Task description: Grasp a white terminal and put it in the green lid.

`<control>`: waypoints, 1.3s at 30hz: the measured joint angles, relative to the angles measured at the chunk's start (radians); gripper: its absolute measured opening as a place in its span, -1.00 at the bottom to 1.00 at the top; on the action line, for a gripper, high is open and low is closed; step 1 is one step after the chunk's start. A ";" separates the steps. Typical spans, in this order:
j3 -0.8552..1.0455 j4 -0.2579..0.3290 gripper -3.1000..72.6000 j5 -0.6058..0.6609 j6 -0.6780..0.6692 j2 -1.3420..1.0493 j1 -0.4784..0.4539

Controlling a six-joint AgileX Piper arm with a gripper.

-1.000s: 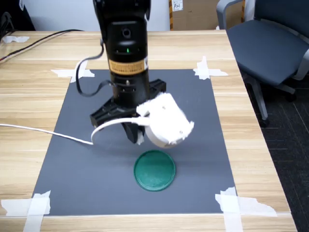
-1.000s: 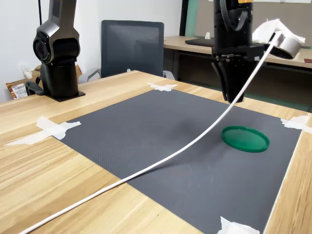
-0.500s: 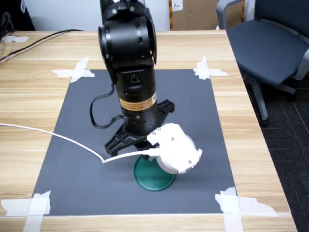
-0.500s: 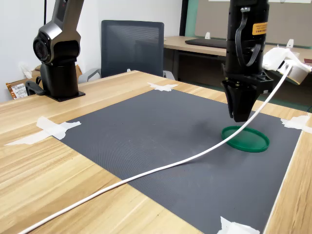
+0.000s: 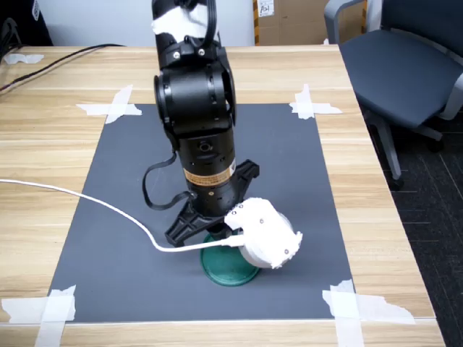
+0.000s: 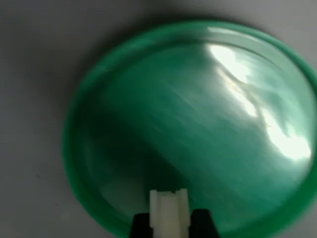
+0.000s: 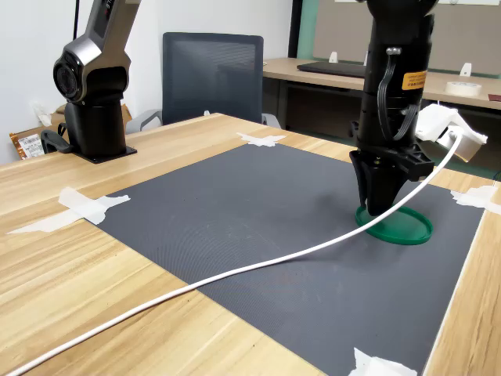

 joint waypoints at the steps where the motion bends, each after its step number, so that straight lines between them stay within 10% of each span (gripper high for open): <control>1: 0.000 0.005 -0.61 0.000 -0.005 0.001 0.000; 16: 0.000 0.041 0.45 -0.012 0.042 -0.011 0.000; 33: 0.253 0.040 0.46 -0.244 0.132 -0.412 -0.003; 39: 0.447 0.040 0.14 -0.365 0.130 -0.635 -0.003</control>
